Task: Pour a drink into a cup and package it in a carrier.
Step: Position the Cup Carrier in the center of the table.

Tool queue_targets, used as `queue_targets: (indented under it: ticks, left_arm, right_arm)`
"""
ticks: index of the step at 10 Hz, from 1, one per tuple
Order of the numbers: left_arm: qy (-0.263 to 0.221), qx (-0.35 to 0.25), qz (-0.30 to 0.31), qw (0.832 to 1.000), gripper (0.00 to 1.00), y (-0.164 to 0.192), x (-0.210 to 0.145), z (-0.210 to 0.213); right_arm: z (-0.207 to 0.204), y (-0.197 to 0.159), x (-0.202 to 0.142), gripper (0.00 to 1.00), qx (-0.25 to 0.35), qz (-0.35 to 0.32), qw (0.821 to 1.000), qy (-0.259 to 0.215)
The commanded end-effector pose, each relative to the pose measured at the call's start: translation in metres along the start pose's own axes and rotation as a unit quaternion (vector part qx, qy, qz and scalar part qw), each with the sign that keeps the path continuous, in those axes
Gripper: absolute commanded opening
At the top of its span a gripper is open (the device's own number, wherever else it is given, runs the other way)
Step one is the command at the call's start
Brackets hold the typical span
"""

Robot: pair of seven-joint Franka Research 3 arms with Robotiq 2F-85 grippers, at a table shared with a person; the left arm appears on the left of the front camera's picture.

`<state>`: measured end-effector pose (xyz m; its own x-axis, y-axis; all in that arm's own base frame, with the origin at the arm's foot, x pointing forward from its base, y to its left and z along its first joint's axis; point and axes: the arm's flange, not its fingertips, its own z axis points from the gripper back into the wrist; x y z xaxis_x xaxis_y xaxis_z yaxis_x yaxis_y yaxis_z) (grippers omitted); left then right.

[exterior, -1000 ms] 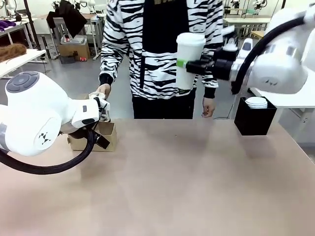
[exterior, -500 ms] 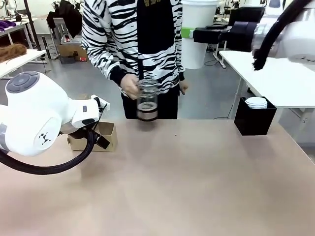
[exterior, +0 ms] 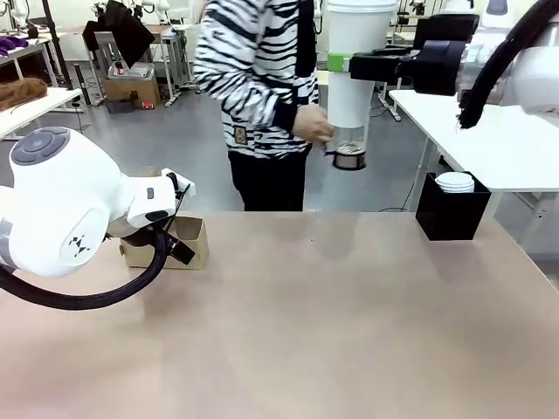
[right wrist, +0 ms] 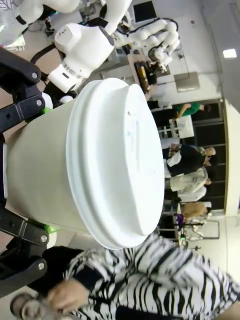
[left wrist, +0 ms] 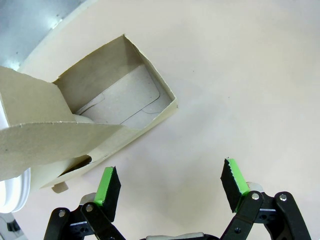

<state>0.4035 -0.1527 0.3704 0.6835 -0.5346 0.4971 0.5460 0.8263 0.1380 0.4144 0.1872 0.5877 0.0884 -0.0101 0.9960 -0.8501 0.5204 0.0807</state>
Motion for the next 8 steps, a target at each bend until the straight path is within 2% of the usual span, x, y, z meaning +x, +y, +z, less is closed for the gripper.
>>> queue_targets:
  ticks: [1, 7, 8]
  left_arm:
    - [0.0, -0.001, 0.001, 1.0, 1.0, 0.001, -0.001, 0.0]
    - [0.0, 0.0, 0.0, 1.0, 1.0, 0.0, 0.0, 0.0]
    - [0.006, -0.004, 0.013, 1.0, 1.0, 0.003, 0.009, 0.018]
  right_arm:
    - [-0.006, -0.002, 0.006, 0.81, -0.001, 0.007, 1.0, -0.012]
    - [-0.006, -0.002, 0.006, 0.81, -0.001, 0.007, 1.0, -0.012]
    - [-0.006, -0.002, 0.006, 0.81, -0.001, 0.007, 1.0, -0.012]
